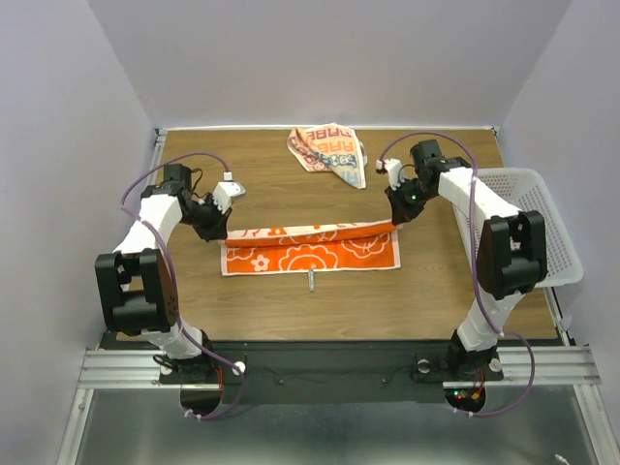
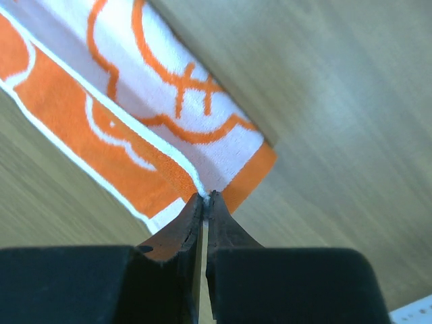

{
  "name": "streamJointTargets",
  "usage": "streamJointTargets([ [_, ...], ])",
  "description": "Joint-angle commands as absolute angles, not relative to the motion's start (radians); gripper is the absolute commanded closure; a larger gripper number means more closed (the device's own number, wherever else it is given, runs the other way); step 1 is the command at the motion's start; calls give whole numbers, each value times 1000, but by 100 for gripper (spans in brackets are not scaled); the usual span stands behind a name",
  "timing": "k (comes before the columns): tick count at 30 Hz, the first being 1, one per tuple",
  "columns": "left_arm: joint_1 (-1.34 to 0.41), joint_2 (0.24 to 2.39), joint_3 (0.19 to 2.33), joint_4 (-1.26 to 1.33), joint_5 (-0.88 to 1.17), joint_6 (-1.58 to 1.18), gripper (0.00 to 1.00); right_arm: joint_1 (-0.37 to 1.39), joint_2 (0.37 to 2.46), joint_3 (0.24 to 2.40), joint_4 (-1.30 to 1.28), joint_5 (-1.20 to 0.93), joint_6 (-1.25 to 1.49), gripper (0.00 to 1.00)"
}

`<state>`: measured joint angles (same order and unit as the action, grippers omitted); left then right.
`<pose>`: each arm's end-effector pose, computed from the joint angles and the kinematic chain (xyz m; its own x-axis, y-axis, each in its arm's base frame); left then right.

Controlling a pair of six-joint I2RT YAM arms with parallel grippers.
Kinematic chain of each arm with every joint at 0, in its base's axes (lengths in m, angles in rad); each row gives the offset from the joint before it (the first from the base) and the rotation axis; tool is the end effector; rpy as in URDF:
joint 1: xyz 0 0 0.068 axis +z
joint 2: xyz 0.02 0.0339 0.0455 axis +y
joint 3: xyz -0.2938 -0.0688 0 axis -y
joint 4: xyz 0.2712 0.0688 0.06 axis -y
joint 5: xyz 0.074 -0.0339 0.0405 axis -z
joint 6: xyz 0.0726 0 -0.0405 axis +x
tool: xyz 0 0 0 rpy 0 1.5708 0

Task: Roll the towels
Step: Fold the towel

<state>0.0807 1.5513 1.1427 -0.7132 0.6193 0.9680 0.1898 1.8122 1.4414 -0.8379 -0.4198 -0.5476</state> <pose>0.3470 -0.0142 0.2346 -0.3563 0.6441 -0.6769 0.8449 0.5315 0.0611 0.4014 0.1072 0.2252 -0.6206 -0.6033 -0.5009 -0.7463 0.6505 0.1410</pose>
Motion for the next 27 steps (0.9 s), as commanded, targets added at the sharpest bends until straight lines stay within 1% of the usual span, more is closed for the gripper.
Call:
streamJointTargets([
  [1,87,1490,1085,-749,611,1020,100,183,1737,1391,-844,-442,-601,99],
  [8,87,1431,1045,-745,598,1022,100,183,1690,1359,-845,-460,-603,99],
  [16,87,1442,1046,-749,600,1014,100,183,1660,1306,-859,-482,-612,99],
  [27,87,1496,986,-693,578,1011,100,186,1715,1213,-847,-508,-621,100],
])
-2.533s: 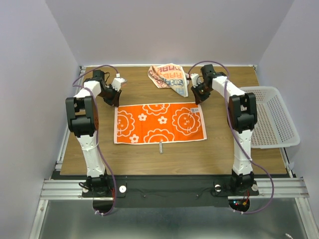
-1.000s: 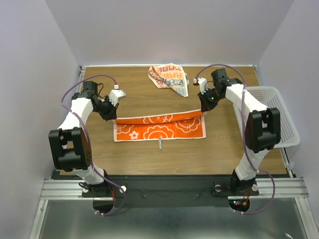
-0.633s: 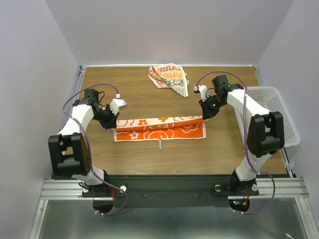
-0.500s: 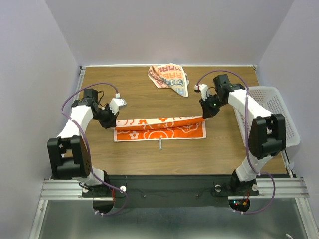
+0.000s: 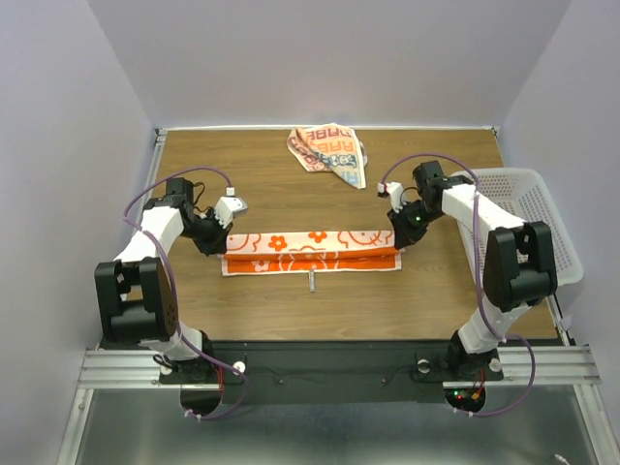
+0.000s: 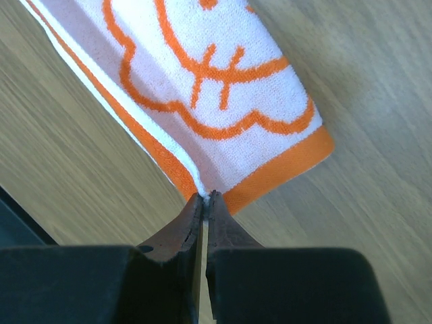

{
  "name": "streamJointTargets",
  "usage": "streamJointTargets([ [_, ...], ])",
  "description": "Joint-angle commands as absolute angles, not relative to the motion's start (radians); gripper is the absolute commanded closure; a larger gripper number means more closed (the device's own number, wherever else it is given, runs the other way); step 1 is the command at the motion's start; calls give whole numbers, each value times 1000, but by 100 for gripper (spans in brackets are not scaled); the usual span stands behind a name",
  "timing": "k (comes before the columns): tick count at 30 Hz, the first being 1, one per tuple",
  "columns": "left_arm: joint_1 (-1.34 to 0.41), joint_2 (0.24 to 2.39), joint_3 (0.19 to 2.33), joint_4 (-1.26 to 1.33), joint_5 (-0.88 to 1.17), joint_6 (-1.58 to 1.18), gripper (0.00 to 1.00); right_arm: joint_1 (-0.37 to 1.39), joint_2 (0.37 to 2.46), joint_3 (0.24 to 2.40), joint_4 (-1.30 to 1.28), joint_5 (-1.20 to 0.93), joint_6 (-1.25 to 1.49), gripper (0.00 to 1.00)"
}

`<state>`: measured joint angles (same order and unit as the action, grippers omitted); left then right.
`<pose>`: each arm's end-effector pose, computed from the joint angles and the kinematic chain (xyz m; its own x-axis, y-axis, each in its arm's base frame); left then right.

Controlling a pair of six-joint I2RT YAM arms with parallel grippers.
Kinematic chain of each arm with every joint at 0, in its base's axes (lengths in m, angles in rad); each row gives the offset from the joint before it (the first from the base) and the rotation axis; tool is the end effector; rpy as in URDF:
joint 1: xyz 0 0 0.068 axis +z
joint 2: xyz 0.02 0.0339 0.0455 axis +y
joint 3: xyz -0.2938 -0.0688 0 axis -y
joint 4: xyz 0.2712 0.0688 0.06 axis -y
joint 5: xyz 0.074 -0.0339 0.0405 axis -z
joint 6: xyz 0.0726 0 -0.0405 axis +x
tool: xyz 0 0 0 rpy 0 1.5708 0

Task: Roll the towels
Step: Fold the towel

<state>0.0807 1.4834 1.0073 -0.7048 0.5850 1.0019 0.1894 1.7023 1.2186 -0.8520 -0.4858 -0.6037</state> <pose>0.3162 -0.0146 0.2108 -0.3770 0.6742 -0.6351 0.8532 0.5196 0.0451 0.3459 0.1008 0.1974 -0.6311 -0.6321 -0.4495 -0.7672 0.5942 0.2416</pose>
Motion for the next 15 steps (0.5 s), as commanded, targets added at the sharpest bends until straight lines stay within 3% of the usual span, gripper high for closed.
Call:
streamJointTargets([
  [1,87,1500,977,-690,577,1008,100,186,1718,1212,-845,-512,-623,99],
  [9,84,1519,956,-678,571,1014,100,187,1718,1192,-848,-528,-627,99],
  [11,80,1520,953,-680,568,1019,100,187,1713,1177,-853,-532,-634,79],
  [14,78,1519,963,-724,590,1046,71,187,1692,1173,-870,-541,-643,46],
  [15,80,1513,968,-751,601,1052,61,187,1686,1180,-876,-545,-643,43],
])
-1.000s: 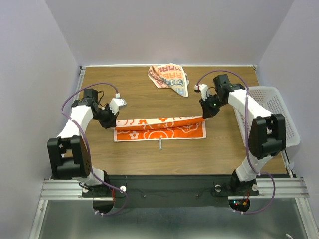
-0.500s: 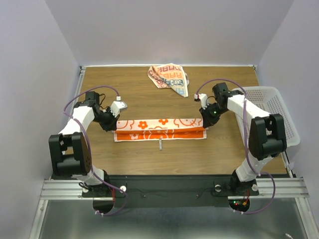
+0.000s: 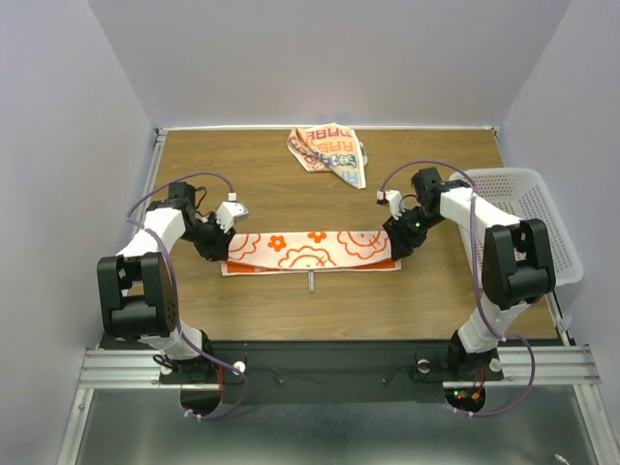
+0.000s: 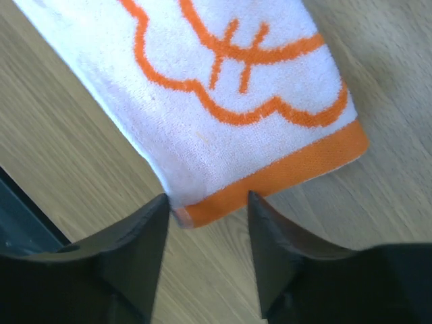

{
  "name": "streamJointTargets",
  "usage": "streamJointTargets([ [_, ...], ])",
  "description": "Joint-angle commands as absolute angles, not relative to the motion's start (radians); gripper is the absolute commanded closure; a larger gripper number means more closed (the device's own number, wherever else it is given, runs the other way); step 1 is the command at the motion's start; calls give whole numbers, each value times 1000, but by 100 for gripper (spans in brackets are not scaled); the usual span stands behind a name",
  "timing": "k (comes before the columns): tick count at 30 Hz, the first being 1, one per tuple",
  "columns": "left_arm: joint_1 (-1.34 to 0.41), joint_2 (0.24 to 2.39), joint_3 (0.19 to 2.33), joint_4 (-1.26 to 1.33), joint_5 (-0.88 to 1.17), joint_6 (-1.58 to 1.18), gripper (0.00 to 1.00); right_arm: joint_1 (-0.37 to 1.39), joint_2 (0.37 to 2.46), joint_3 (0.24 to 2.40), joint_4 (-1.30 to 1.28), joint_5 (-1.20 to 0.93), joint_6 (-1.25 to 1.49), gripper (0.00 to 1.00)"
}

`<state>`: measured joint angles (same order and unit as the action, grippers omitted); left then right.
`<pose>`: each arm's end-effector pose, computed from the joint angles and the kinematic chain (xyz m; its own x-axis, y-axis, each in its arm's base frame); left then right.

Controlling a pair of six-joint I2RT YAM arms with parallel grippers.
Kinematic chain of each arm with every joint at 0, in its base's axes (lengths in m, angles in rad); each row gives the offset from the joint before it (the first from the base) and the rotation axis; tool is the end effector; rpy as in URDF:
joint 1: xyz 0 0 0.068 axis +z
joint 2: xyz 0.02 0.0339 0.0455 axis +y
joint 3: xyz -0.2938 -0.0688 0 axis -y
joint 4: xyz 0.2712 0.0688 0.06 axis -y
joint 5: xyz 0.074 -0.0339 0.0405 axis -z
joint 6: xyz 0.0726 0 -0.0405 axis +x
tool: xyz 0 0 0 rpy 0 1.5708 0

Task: Roll the towels
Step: Fold the towel

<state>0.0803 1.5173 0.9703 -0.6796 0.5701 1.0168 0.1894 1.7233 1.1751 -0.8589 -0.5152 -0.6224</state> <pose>0.3149 -0.0140 0.1899 -0.3967 0.6863 -0.6096 0.8579 0.5134 0.0197 0.3367 0.1010 0.1784 -0.6458 -0.6403 -0.4158 -0.7621 0.5738 0.3000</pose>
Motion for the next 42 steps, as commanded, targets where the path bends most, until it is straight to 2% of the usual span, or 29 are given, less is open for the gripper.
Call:
streamJointTargets([
  [1,80,1499,974,-764,612,1066,55,187,1680,1187,-885,-549,-644,42],
  [3,80,1480,989,-796,635,1072,47,186,1660,1222,-897,-549,-635,40],
  [7,78,1430,1015,-808,660,1052,46,187,1670,1316,-905,-566,-585,43],
  [11,81,1437,1046,-767,692,962,46,189,1739,1414,-917,-583,-548,54],
  [14,80,1468,1039,-686,700,844,50,204,1802,1430,-914,-539,-545,67],
  [18,77,1563,1023,-606,693,706,57,221,1882,1408,-870,-491,-508,74],
  [21,72,1609,1037,-604,684,698,57,222,1911,1373,-830,-462,-491,76],
  [23,55,1623,1034,-540,609,586,58,229,1913,1344,-802,-434,-477,76],
  [28,3,1741,1091,-471,502,476,70,265,1898,1238,-795,-396,-460,76],
  [33,-37,1873,1277,-404,462,365,71,377,1873,1146,-802,-409,-425,76],
  [39,-61,2117,1699,-362,491,319,58,552,1896,1112,-815,-500,-341,76],
  [40,-72,2178,1817,-368,508,302,56,593,1898,1127,-815,-546,-315,75],
  [42,-80,2226,1923,-386,520,281,54,626,1901,1156,-815,-606,-284,72],
])
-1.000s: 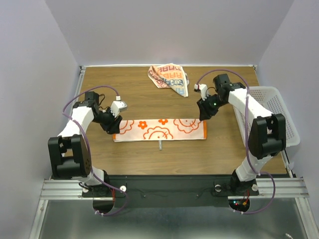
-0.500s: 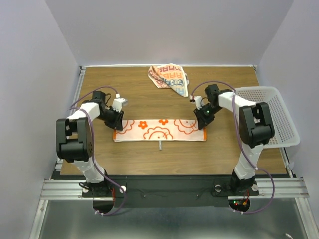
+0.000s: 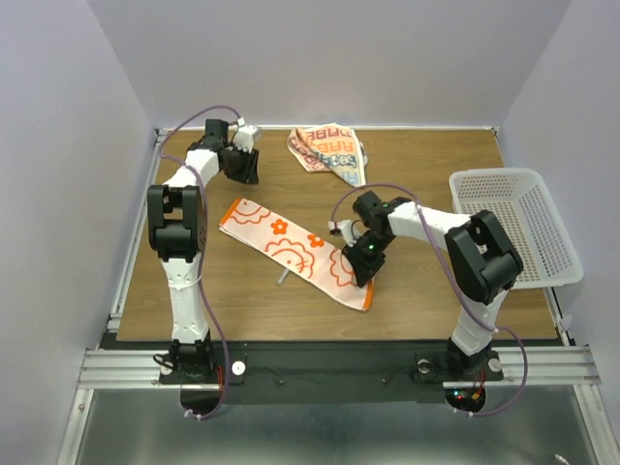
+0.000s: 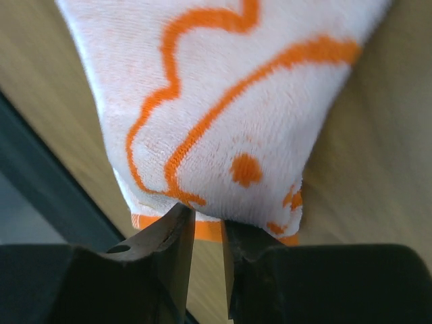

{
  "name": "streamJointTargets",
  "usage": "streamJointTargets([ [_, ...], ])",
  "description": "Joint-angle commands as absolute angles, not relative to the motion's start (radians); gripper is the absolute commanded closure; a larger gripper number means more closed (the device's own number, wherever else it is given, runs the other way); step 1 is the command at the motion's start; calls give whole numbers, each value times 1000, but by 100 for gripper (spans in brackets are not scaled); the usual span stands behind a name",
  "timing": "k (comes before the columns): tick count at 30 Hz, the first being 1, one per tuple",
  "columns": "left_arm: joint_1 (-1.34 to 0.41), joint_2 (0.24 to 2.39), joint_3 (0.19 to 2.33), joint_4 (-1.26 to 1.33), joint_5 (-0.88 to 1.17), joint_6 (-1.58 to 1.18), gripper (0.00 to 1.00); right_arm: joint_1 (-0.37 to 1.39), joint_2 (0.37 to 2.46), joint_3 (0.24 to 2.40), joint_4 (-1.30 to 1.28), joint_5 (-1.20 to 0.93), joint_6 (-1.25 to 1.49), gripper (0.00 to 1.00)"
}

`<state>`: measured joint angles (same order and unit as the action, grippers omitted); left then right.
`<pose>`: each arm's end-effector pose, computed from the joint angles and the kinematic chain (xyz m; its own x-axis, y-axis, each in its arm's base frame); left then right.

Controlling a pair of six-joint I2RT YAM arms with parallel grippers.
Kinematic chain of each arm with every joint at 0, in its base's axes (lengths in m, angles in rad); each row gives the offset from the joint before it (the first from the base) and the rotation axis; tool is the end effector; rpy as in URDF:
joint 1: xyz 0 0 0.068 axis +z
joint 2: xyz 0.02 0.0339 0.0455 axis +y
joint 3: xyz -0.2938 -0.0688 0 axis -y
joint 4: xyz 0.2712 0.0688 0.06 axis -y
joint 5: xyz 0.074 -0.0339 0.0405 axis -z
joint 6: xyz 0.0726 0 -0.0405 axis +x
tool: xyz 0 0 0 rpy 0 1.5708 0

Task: Roll the towels
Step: Fold the towel

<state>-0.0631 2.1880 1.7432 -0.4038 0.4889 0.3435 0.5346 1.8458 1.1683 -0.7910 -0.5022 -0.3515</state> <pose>0.5487 -0.0688 0.1869 -0.5820 0.3347 -0.7411 0.5964 0.7953 -0.1092 0.2943 0.2149 0.1361 -0.6353 -0.7269 -0.2607 -0.7537 0.5101 0.4144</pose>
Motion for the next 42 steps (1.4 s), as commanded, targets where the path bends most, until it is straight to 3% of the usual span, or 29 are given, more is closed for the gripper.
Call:
streamJointTargets([
  [1,-80,2247,1997,-402,547,258,52,640,1902,1179,-815,-674,-256,69],
  [3,-80,2238,2031,-419,552,236,50,640,1898,1262,-815,-702,-227,66],
  [6,-71,2113,1910,-397,543,198,48,635,1855,1342,-819,-612,-219,65],
  [11,-63,1742,1455,-247,471,155,37,629,1789,1419,-834,-505,-238,62],
  [18,-61,1542,1152,-235,385,-56,52,629,1881,1413,-836,-353,-272,66],
  [26,-63,1566,1042,-219,238,-138,61,632,1928,1296,-845,-356,-282,70],
  [33,-72,1670,1017,-173,255,-186,63,632,1947,1267,-842,-416,-267,71],
  [42,-90,1945,1198,-114,336,-235,66,632,1964,1250,-838,-557,-272,70],
])
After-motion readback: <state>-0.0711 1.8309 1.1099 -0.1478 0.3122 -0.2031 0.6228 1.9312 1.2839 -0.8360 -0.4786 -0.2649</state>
